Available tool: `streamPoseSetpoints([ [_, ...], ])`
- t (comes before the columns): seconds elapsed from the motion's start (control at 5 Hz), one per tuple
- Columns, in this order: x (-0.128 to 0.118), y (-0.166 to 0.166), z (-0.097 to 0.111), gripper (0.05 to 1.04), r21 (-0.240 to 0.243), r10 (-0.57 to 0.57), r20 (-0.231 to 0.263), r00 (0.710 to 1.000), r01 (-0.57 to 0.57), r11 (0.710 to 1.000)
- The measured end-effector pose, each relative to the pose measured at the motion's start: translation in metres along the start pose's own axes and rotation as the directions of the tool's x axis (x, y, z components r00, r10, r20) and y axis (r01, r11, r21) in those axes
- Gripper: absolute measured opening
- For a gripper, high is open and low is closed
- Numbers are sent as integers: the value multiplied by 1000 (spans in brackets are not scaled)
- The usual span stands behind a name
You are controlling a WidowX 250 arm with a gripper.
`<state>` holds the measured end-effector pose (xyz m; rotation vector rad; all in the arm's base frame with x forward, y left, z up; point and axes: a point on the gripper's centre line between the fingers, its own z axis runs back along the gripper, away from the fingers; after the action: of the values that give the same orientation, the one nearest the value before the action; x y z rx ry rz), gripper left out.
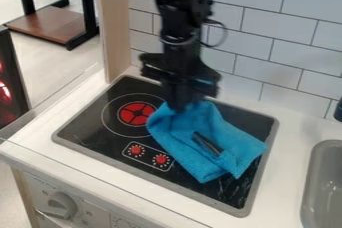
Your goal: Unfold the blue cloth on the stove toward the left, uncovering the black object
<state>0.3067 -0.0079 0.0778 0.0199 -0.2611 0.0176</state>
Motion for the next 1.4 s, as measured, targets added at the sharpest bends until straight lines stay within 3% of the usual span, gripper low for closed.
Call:
streamPoseSetpoints([
  [0.2, 2, 30, -1, 49, 44, 72, 11, 997, -72, 996],
  [0.4, 0, 53, -15, 49, 74, 129, -22, 991, -127, 989],
  [0.6, 7, 73, -22, 49, 89, 174, -23, 985, -171, 981],
  [0.8, 7, 96, -39, 49, 106, 225, -56, 973, -219, 970],
  [1.0, 7, 106, -49, 49, 99, 238, -71, 969, -230, 968],
  [1.2, 5, 118, -49, 71, 100, 271, -58, 961, -265, 959],
  [1.4, 4, 120, -49, 224, 94, 291, -58, 955, -285, 954],
])
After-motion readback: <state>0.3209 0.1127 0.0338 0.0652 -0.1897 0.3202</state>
